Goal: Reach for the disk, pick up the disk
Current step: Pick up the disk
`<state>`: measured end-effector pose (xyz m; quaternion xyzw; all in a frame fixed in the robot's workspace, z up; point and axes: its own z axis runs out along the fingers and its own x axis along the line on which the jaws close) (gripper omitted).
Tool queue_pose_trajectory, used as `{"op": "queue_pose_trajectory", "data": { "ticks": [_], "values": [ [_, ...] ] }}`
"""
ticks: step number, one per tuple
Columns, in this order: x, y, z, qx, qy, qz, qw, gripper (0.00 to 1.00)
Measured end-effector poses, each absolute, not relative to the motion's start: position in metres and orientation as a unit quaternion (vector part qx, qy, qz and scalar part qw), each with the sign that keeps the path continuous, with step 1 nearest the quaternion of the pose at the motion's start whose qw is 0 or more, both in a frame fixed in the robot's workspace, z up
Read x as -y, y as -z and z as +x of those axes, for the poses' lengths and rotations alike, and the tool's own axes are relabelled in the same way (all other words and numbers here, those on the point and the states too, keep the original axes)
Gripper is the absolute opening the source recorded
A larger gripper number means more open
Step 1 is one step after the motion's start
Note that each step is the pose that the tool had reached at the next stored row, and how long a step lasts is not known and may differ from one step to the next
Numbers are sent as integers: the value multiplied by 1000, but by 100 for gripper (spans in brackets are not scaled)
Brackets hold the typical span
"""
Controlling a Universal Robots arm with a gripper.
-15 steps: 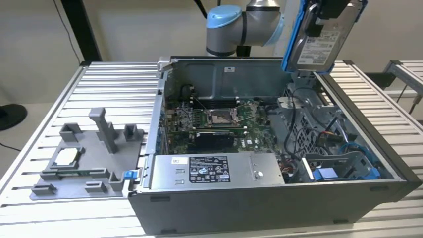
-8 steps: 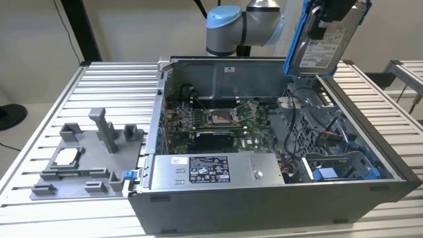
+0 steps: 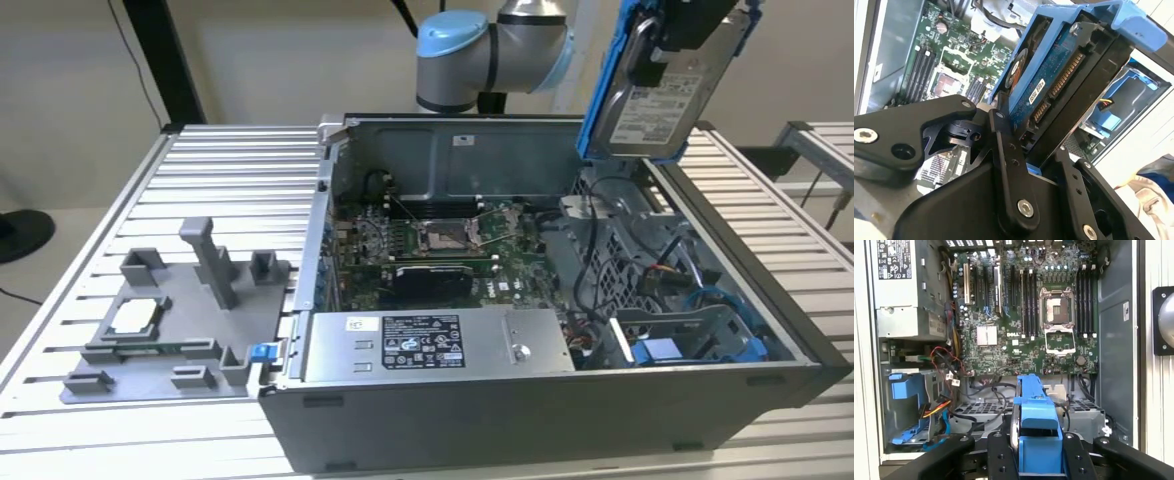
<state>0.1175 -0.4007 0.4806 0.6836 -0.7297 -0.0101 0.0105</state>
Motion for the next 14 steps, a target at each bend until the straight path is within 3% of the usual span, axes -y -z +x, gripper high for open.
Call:
{"op": "queue_pose_trajectory", "data": {
  "ticks": [14],
  "values": [
    [425, -481, 118, 730, 10, 684, 11, 0]
  ]
}}
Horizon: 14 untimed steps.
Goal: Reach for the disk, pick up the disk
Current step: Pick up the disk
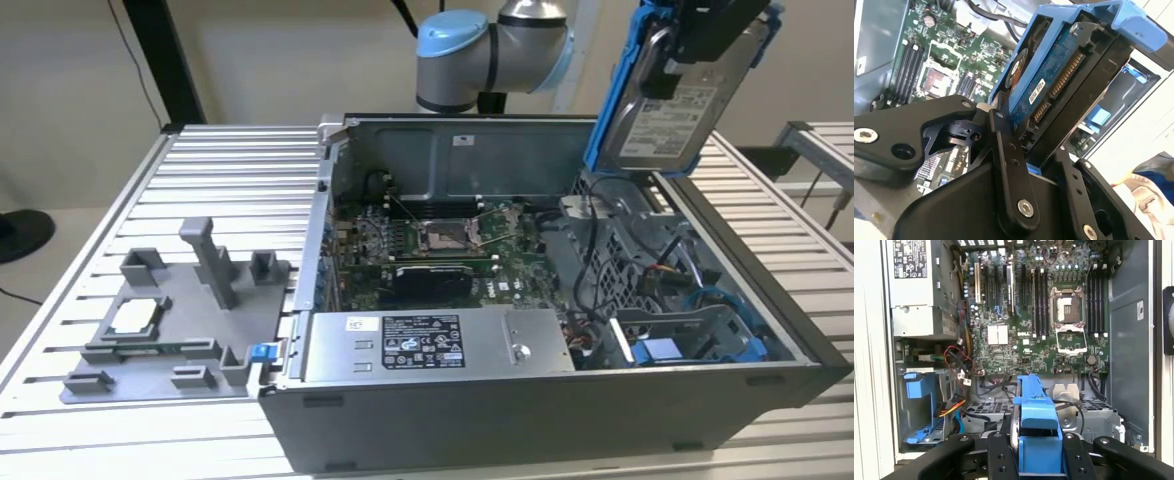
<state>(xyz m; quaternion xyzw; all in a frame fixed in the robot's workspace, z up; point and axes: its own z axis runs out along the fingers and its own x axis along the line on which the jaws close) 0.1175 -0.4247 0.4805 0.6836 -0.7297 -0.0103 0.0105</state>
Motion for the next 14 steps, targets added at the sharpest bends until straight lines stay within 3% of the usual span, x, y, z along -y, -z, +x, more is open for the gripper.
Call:
{"op": "queue_pose_trajectory", "data": {
  "ticks": [14],
  "values": [
    [453, -481, 118, 730, 10, 684, 11, 0]
  ]
}}
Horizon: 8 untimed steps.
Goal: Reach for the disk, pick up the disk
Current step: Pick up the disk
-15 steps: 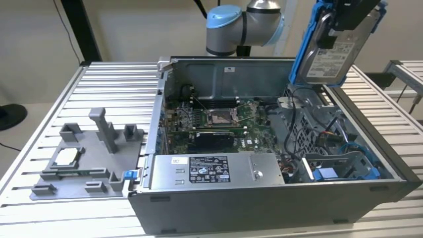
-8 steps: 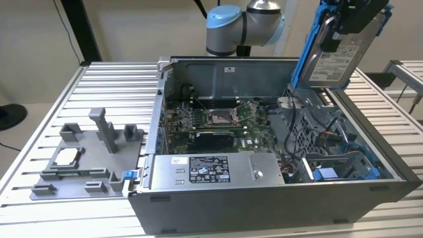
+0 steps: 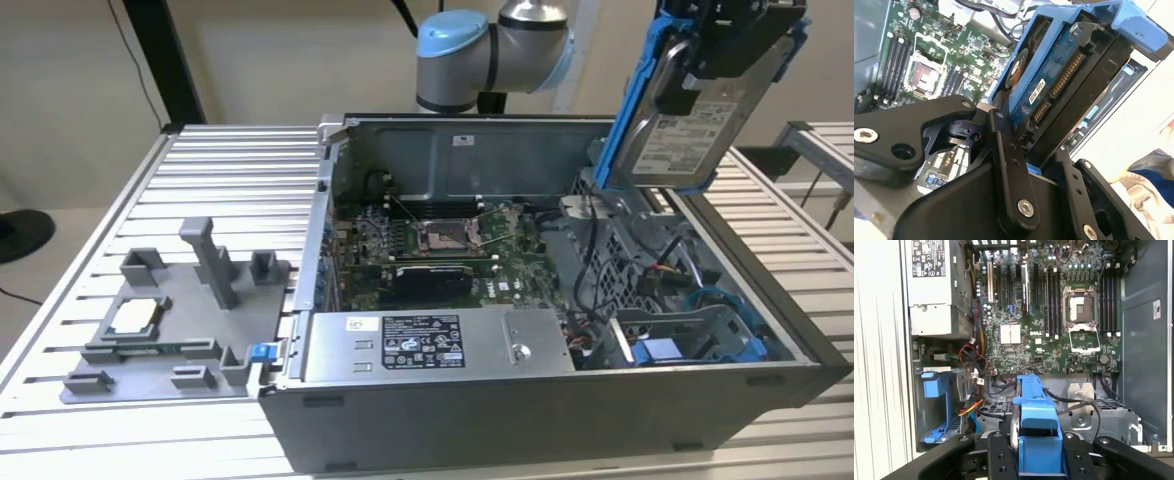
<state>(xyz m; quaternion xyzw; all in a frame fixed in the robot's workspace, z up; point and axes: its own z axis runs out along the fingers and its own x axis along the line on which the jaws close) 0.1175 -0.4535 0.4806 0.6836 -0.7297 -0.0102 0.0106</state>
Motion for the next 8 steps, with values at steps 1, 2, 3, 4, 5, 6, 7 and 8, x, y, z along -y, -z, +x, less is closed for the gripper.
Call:
{"op": "queue_pose_trajectory", "data": {
  "ticks": [1, 2, 3, 4, 5, 6, 7, 8],
  "values": [
    [456, -481, 118, 730, 10, 684, 11, 0],
    [458, -481, 118, 730, 10, 684, 11, 0],
    [461, -481, 118, 730, 10, 684, 11, 0],
    [464, -481, 118, 730, 10, 684, 11, 0],
    [468, -481, 118, 730, 10, 684, 11, 0],
    [471, -481, 118, 730, 10, 684, 11, 0],
    [475, -480, 118, 730, 10, 684, 11, 0],
    [478, -480, 118, 730, 10, 684, 11, 0]
  ]
}}
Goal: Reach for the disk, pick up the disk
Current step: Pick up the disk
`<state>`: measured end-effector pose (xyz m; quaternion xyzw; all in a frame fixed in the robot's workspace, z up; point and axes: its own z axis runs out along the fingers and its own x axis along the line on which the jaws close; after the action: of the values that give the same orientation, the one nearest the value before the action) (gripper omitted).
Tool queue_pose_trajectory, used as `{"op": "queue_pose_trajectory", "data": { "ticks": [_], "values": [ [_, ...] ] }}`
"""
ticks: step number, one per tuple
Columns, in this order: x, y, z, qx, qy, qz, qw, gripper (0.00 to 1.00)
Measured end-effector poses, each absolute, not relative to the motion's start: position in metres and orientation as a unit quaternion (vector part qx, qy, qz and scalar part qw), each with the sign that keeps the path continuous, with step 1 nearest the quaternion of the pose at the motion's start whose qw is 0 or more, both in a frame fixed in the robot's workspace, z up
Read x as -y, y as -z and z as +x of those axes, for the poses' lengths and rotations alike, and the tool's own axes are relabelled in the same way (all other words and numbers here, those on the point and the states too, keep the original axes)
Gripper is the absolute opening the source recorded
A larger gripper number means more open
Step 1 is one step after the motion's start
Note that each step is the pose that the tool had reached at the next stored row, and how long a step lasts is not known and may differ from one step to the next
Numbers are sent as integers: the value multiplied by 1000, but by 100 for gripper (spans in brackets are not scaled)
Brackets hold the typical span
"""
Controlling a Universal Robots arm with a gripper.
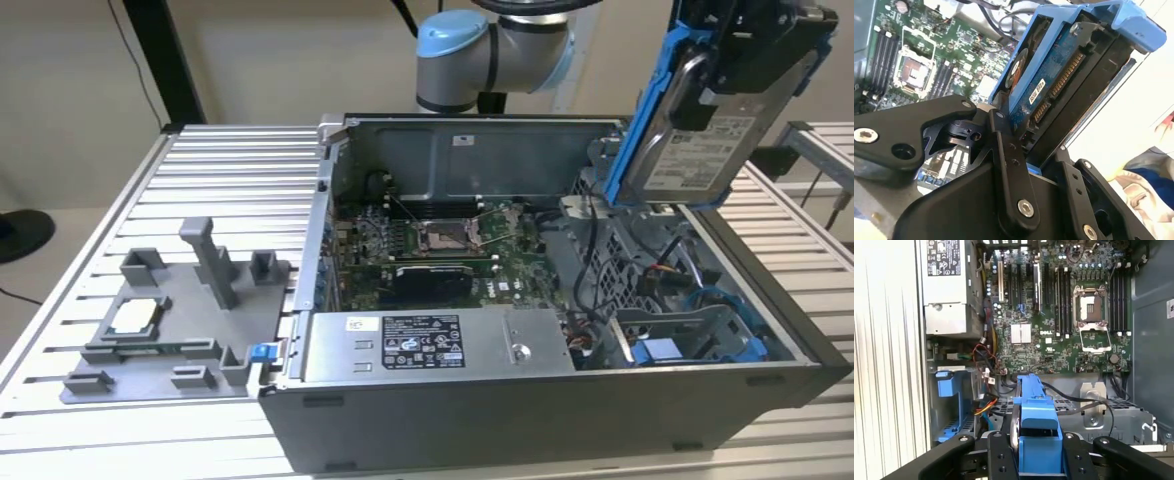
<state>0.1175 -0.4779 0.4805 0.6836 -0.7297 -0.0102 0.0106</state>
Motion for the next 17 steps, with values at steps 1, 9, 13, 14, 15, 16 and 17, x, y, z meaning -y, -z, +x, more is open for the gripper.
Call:
{"op": "queue_pose_trajectory", "data": {
  "ticks": [1, 9, 13, 14, 15, 16, 17],
  "values": [
    [481, -480, 118, 730, 10, 684, 11, 0],
    [513, -480, 116, 730, 10, 684, 11, 0],
    [528, -478, 113, 730, 10, 684, 11, 0],
    [532, -478, 112, 730, 10, 684, 11, 0],
    [535, -478, 111, 730, 10, 684, 11, 0],
    [539, -477, 110, 730, 10, 684, 11, 0],
    [543, -477, 108, 730, 10, 684, 11, 0]
  ]
}}
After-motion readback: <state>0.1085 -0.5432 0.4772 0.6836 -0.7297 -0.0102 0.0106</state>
